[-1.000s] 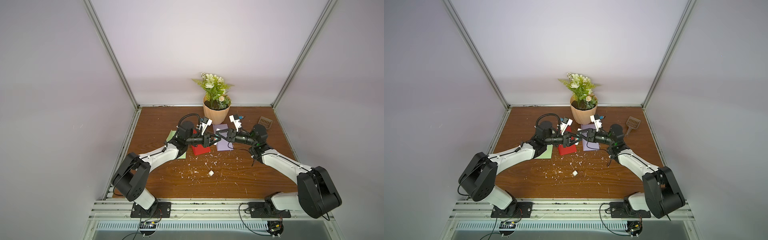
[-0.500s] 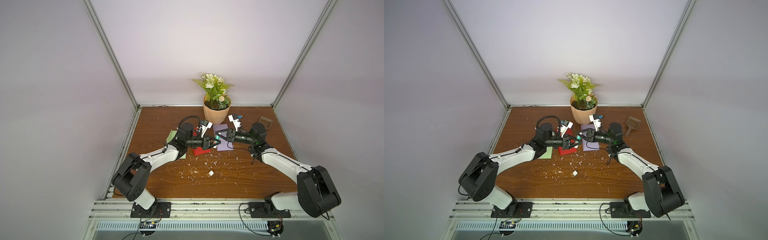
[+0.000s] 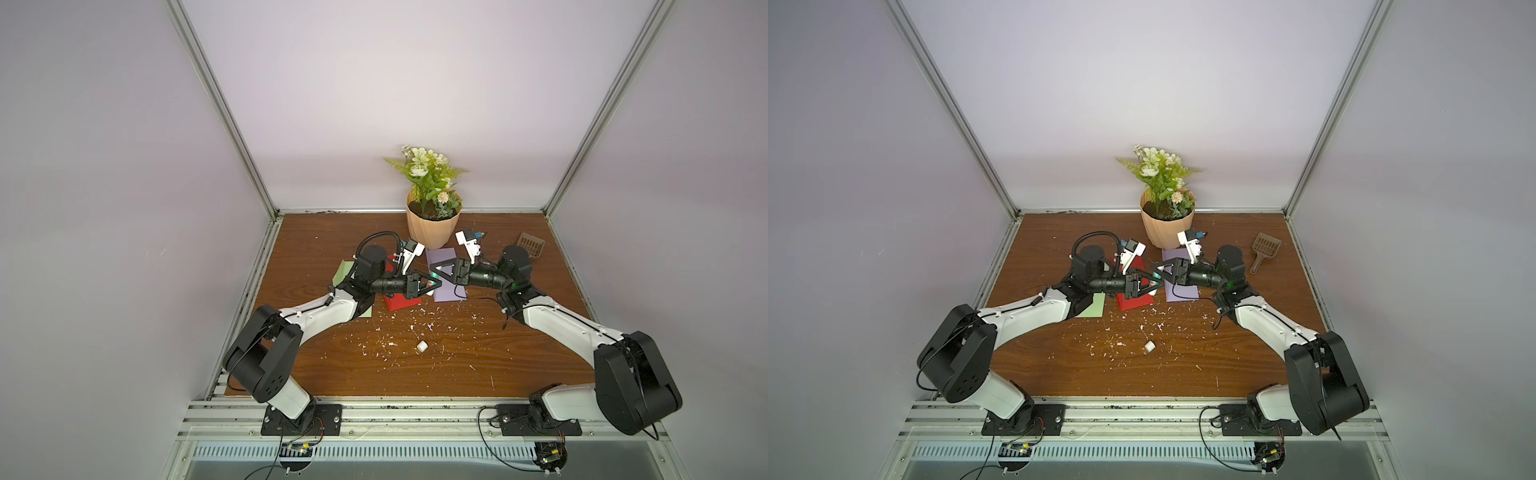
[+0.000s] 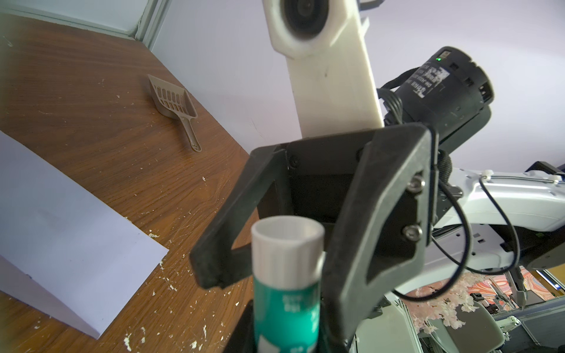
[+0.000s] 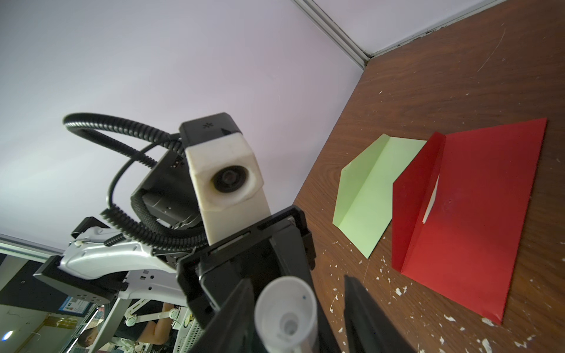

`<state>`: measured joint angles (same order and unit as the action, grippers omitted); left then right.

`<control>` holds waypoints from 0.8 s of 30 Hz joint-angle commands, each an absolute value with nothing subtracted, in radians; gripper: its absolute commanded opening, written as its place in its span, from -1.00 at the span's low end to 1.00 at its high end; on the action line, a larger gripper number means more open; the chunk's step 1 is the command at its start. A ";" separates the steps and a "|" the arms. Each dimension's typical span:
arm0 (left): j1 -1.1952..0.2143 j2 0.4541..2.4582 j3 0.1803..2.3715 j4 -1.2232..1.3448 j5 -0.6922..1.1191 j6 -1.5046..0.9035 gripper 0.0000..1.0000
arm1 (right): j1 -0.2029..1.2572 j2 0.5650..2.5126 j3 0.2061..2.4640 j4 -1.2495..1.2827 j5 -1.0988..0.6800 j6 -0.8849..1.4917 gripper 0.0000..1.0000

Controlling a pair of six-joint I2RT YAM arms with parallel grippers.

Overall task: Seal the envelope with a glue stick
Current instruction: Unscrew the glue stick.

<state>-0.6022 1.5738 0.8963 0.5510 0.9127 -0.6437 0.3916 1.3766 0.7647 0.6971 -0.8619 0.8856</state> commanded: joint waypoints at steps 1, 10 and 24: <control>-0.607 1.580 0.906 0.594 0.919 -0.656 -0.99 | 0.397 1.348 0.790 0.713 -0.864 0.861 0.00; -0.606 1.584 0.906 0.591 0.926 -0.653 -0.94 | 0.397 1.348 0.794 0.692 -0.847 0.851 -0.60; -0.558 1.627 1.046 0.140 0.732 -0.468 0.49 | 0.395 1.240 0.774 0.402 -0.229 0.450 -1.00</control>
